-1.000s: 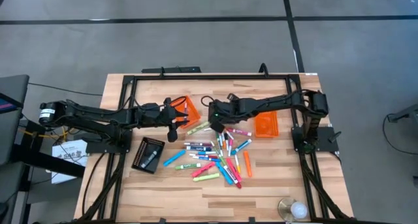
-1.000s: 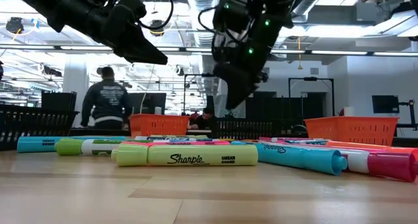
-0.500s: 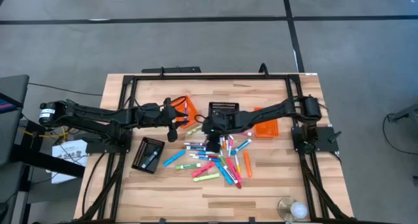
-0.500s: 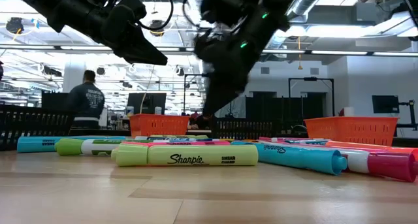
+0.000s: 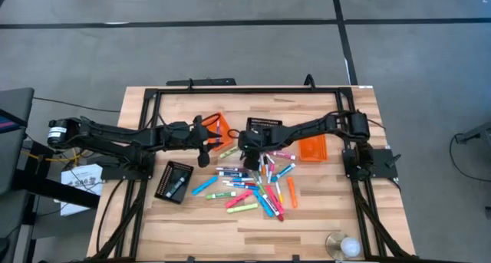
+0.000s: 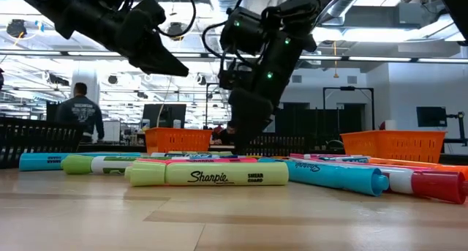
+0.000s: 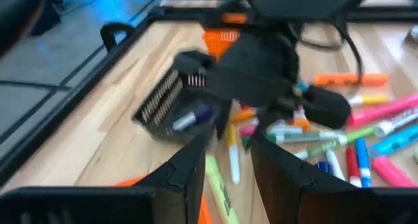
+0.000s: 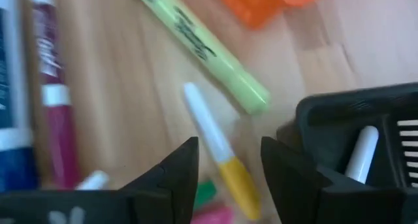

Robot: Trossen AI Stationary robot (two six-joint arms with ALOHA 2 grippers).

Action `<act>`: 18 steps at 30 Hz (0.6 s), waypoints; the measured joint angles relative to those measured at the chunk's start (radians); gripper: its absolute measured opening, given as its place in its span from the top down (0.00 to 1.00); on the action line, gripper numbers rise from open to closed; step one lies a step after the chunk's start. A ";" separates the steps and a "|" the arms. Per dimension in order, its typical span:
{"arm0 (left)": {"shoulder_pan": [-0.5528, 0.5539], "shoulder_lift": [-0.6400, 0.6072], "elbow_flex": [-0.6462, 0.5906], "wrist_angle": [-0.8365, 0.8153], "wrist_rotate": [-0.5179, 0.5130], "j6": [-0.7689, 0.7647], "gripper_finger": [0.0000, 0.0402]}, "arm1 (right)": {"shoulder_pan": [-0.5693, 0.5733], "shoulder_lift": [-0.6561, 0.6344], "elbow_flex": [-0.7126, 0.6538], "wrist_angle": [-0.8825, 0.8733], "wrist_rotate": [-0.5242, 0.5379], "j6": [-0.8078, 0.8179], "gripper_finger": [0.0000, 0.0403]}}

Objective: Pick & Place Markers
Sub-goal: Put the yellow highlighter into the right black bin

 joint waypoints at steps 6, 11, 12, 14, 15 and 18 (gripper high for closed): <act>0.000 0.022 0.000 0.018 0.000 0.002 0.70 | -0.021 0.000 0.000 0.021 -0.033 -0.033 0.58; 0.000 0.021 -0.001 0.019 0.000 0.001 0.70 | -0.007 0.000 0.000 0.038 -0.088 -0.051 0.60; 0.000 0.020 -0.001 0.017 0.001 0.001 0.70 | -0.004 0.003 0.000 0.037 -0.092 -0.052 0.61; 0.000 0.020 -0.001 0.019 0.018 0.000 0.70 | 0.003 0.018 0.001 0.040 -0.090 -0.052 0.61; 0.000 0.020 -0.001 0.018 0.031 0.000 0.70 | 0.003 0.021 -0.001 0.032 -0.090 -0.052 0.62; 0.000 0.020 -0.001 0.018 0.069 -0.005 0.70 | 0.002 0.045 0.003 0.062 -0.083 -0.051 0.62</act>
